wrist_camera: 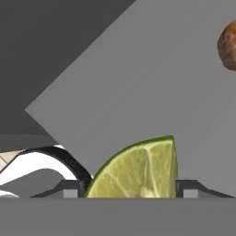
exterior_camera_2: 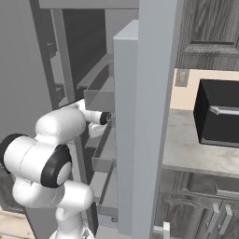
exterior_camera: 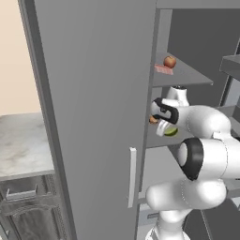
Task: Take the tangerine and lemon wedge from the second highest rack and move them to the highest rack where the steak and peach are located, to maximize freezer space. Close the freezer door after rearranging.
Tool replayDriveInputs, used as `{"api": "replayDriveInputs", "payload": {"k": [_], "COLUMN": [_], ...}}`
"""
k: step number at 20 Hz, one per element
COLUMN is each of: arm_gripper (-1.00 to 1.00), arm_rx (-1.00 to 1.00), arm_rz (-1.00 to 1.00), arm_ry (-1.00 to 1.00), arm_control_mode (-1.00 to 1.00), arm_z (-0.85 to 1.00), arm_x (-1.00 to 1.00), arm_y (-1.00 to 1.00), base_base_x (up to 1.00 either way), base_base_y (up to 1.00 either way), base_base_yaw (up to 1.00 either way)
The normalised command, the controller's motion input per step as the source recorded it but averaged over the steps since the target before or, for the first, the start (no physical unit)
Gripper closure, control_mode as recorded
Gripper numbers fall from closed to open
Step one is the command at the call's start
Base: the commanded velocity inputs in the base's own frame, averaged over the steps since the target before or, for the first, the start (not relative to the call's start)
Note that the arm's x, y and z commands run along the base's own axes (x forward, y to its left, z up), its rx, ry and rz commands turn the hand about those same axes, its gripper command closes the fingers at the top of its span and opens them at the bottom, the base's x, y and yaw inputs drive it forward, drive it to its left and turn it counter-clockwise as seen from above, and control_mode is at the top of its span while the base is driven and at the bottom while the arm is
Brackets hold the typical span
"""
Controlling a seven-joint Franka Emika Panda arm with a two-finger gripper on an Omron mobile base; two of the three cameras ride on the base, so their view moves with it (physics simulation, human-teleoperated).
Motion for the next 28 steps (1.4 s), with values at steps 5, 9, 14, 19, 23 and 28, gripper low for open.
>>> {"api": "replayDriveInputs", "payload": {"k": [5,9,14,19,23,28], "arm_gripper": [1.0,1.0,1.0,1.0,1.0,1.0], "arm_rx": [0.0,0.0,0.0,0.0,0.0,0.0], "arm_rz": [0.06,0.06,0.03,0.01,0.0,0.0], "arm_ry": [0.0,0.0,0.0,-0.02,-0.12,-0.1], "arm_control_mode": [-1.0,-1.0,-1.0,-1.0,-1.0,-1.0], "arm_z": [0.51,0.34,0.16,0.01,0.57,1.0], "arm_x": [-0.76,-0.77,-0.76,-0.99,-0.86,-0.38], "arm_y": [0.05,0.14,0.03,0.14,0.24,0.14], "base_base_x": [0.0,0.0,0.0,0.0,0.0,0.0], "base_base_y": [0.0,0.0,0.0,0.0,0.0,0.0], "base_base_yaw": [0.0,0.0,0.0,0.0,0.0,0.0]}}
